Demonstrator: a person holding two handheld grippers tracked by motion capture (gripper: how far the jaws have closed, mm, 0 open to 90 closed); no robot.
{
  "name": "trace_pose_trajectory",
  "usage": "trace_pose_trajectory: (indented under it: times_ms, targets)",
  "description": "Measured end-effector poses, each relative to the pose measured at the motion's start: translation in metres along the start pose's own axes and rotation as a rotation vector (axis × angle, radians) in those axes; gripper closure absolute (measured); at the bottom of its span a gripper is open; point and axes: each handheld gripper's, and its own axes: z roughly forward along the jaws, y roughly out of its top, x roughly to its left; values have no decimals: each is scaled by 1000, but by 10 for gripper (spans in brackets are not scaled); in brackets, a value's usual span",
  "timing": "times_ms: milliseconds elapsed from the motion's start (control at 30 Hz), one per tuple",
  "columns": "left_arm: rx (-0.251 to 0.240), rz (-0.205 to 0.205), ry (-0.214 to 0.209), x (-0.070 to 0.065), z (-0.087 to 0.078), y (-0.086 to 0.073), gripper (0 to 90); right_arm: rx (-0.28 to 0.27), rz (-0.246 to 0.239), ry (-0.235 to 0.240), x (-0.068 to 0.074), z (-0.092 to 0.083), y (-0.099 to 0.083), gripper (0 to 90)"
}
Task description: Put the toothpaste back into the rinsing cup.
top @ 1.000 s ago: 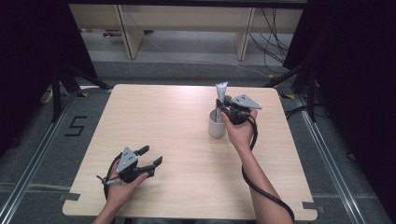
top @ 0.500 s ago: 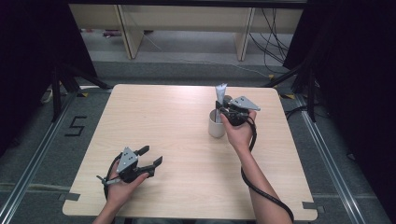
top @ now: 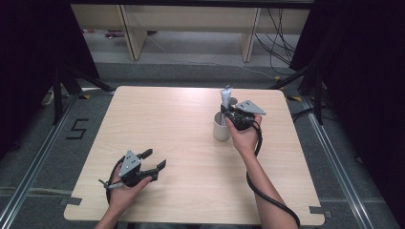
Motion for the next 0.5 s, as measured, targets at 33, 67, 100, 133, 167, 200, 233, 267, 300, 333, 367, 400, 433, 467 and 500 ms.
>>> trace_pose_trajectory:
  times_ms: [33,67,100,133,167,200,233,267,300,333,367,400,433,467,500]
  targets:
    - [-1,0,0,0,0,0,280,5,-10,3,-1,0,0,743]
    - [1,0,1,0,0,0,280,3,0,8,-1,1,-1,743]
    - [0,0,-1,0,0,0,280,4,6,9,0,1,-1,743]
    - [2,1,1,0,0,0,280,1,5,13,0,1,-2,743]
    - [-1,-1,0,0,0,0,280,9,9,10,1,1,-2,743]
    - [-1,-3,0,0,0,0,280,5,10,8,1,1,-2,743]
    - [1,0,-1,0,0,0,280,10,-1,10,1,1,-2,743]
    - [-1,0,1,0,0,0,280,10,9,8,2,1,-3,743]
    - [0,0,0,0,0,0,280,10,8,11,2,2,-3,743]
    - [2,0,1,0,-1,0,280,8,6,14,1,2,-3,743]
    - [1,0,-1,0,0,0,280,12,-11,14,1,2,-3,743]
    - [2,0,-1,0,-1,0,280,14,1,13,1,2,-3,743]
    - [2,0,0,0,-1,0,280,6,-3,8,1,2,-4,743]
    - [2,0,0,0,-1,0,280,8,-1,12,1,2,-4,743]
    - [1,0,0,0,0,0,280,6,-24,3,0,2,-4,743]
